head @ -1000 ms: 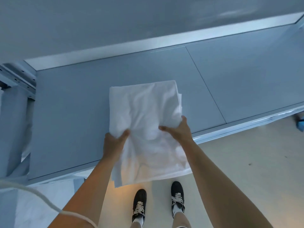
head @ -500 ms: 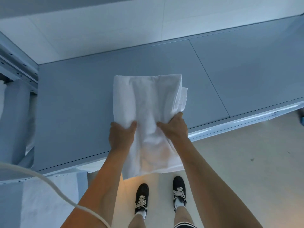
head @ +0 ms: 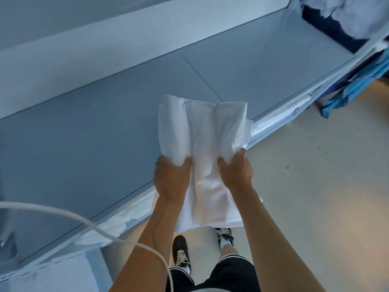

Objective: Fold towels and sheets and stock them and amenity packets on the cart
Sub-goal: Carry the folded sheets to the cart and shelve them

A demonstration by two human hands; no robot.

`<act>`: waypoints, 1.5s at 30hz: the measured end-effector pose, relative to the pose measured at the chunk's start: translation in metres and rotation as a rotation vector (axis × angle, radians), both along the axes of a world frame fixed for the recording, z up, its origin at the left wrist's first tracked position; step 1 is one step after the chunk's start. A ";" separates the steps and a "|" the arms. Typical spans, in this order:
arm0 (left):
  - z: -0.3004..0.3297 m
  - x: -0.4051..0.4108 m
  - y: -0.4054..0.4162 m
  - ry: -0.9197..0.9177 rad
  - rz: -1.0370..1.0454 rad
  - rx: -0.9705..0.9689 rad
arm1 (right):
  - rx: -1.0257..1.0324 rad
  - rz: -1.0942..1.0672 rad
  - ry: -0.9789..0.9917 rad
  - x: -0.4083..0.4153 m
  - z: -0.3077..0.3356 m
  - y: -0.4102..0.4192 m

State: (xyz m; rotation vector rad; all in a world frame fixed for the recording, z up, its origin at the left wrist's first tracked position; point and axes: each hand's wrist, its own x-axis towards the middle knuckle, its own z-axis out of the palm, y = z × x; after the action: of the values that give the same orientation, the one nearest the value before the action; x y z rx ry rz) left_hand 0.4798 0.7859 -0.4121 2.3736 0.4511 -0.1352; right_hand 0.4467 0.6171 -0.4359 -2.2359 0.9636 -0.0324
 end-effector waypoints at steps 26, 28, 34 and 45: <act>0.131 -0.152 -0.441 -0.170 -0.819 -0.073 | -0.249 -0.771 -0.169 -0.247 0.116 -0.376; 0.133 -0.165 -0.475 -0.196 -0.851 -0.086 | -0.231 -0.824 -0.188 -0.263 0.120 -0.402; 0.131 -0.199 -0.552 -0.228 -0.925 -0.088 | -0.184 -0.954 -0.213 -0.305 0.121 -0.459; 0.123 -0.191 -0.648 -0.177 -1.023 -0.123 | -0.165 -1.041 -0.222 -0.308 0.118 -0.540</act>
State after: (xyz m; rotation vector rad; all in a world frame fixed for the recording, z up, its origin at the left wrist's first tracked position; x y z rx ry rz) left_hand 0.2890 0.1380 -0.2895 2.2388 -0.8558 -0.3903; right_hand 0.1384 0.0771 -0.3182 -1.5730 1.9158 -0.8179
